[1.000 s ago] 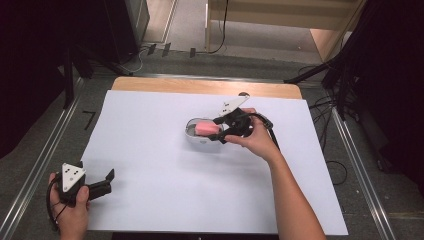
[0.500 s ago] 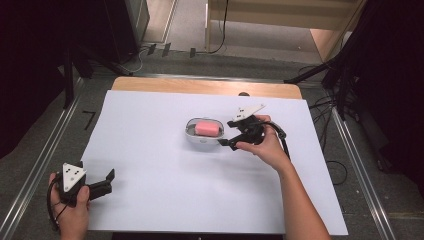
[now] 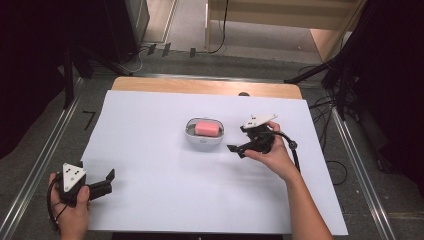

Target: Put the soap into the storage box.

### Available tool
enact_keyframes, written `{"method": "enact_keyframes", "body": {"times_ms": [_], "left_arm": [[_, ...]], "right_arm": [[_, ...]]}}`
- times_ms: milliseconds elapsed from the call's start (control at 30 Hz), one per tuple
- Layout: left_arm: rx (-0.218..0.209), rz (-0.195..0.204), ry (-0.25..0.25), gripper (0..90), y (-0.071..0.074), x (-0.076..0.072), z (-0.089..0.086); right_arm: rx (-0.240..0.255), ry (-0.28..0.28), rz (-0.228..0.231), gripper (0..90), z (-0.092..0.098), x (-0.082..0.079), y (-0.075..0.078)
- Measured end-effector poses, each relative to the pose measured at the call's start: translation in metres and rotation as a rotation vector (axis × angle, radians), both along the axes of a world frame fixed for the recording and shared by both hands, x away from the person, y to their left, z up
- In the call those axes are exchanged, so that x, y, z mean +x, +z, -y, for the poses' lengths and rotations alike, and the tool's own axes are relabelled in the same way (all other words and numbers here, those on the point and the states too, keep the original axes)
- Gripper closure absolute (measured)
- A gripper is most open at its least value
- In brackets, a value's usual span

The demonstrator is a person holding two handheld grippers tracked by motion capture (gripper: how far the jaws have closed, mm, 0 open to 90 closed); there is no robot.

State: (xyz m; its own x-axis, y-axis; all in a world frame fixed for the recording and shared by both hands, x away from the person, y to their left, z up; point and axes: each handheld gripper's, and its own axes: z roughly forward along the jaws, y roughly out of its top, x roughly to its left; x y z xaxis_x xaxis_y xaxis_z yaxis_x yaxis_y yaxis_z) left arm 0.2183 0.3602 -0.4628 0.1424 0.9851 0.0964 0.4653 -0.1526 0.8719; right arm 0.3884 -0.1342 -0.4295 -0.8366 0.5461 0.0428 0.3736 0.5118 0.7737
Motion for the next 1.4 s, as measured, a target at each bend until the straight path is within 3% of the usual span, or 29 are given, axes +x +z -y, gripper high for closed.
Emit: {"method": "enact_keyframes", "body": {"times_ms": [33,367,1033,1400], "left_arm": [[-0.001,0.000,-0.002,0.0,0.000,0.000,0.000],[-0.001,-0.001,0.001,0.0,0.000,0.000,0.000],[0.002,-0.005,0.003,0.0,0.000,0.000,0.000],[0.012,-0.007,0.002,0.0,0.000,0.000,0.001]], "right_arm": [[-0.010,-0.022,-0.001,6.4,0.002,-0.003,-0.001],[-0.002,-0.088,0.001,0.6,0.015,-0.015,-0.006],[-0.010,-0.193,0.018,0.0,0.054,-0.046,-0.019],[0.017,-0.268,0.026,0.0,0.079,-0.067,-0.031]]}}
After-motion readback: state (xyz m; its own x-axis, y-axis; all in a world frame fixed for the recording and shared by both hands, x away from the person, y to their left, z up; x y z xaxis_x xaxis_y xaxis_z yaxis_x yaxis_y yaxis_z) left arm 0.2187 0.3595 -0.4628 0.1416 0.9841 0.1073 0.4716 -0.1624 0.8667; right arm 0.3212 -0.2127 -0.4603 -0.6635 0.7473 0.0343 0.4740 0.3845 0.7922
